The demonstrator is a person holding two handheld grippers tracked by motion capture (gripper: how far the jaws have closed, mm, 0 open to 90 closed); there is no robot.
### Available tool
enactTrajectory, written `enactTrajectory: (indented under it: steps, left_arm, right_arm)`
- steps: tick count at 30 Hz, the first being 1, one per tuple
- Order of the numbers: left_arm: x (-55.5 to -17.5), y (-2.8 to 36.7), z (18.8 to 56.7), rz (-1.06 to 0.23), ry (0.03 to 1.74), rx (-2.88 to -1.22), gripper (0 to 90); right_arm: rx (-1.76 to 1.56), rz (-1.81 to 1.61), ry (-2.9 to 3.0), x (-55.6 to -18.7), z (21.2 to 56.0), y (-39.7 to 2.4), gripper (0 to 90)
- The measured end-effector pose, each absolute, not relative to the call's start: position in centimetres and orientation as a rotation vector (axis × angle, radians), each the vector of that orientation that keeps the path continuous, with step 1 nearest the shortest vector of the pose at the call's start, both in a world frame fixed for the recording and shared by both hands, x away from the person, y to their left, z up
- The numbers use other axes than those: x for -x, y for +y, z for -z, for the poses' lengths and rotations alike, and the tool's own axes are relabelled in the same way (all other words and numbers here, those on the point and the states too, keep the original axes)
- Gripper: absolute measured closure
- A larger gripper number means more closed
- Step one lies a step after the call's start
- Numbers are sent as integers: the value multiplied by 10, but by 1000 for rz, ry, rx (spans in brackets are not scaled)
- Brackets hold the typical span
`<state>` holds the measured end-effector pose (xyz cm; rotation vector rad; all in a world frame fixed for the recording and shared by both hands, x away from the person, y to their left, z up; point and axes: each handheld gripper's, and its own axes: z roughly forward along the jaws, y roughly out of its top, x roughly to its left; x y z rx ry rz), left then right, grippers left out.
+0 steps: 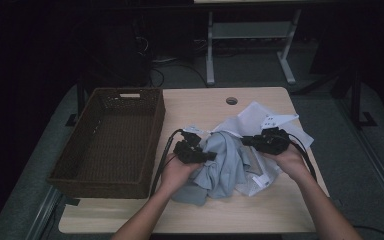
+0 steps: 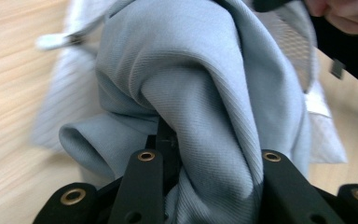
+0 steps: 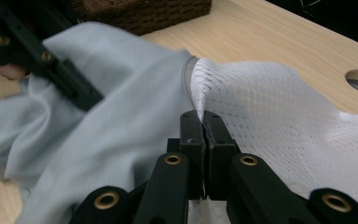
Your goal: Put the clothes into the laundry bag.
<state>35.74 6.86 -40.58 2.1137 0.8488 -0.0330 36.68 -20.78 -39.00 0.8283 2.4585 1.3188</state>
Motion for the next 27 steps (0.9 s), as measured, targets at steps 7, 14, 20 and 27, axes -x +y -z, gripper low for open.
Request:
enactTrajectory:
  steps: [7,14,20,27]
  left_arm:
    - [-341,54,388,-11,733,-2177,723]
    - [-348,53,381,-22,742,-2146,723]
    - [-358,38,403,-6,766,-2173,716]
    - [-370,32,433,1,780,-2199,525]
  right_arm:
    - [-808,-1384,2433,-363,381,-206,873]
    - [-761,-1449,2407,-356,365,-202,874]
    - [-707,-1452,2441,-351,362,-192,874]
    - [-700,-1395,2489,-351,373,-185,873]
